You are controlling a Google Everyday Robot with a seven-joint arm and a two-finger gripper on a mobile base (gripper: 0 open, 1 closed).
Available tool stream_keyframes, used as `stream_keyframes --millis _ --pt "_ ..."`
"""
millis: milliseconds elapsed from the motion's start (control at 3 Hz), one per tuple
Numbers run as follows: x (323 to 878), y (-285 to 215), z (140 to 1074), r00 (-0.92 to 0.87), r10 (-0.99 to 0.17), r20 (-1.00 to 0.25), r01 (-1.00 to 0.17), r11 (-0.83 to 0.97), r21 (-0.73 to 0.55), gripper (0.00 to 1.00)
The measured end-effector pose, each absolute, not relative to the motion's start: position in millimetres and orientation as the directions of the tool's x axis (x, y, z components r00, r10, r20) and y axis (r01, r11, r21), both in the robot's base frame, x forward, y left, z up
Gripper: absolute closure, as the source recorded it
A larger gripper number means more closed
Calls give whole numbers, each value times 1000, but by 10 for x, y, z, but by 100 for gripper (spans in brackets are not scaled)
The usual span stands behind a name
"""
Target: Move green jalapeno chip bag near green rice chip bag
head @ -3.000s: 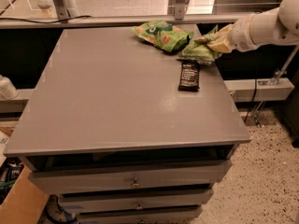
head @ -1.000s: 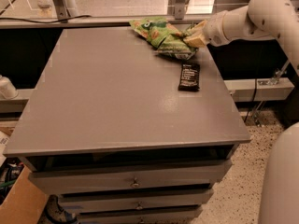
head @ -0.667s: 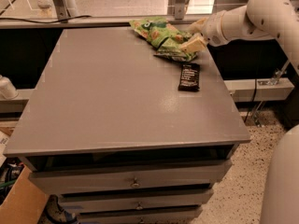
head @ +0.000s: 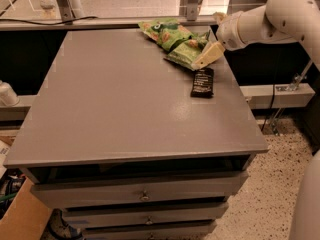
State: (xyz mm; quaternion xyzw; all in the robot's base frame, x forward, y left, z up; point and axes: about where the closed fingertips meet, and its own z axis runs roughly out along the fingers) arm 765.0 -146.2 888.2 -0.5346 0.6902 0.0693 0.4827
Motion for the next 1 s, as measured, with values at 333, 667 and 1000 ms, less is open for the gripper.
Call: stream_keyframes --millis 333,667,1000 --pt "7545 -1645 9081 40 -664 -747 -788 438 -432 0" --pt "7345 -1971 9298 20 -654 -757 -757 484 -438 0" --pt "7044 -2404 9599 -2 -641 -767 -697 551 -459 0"
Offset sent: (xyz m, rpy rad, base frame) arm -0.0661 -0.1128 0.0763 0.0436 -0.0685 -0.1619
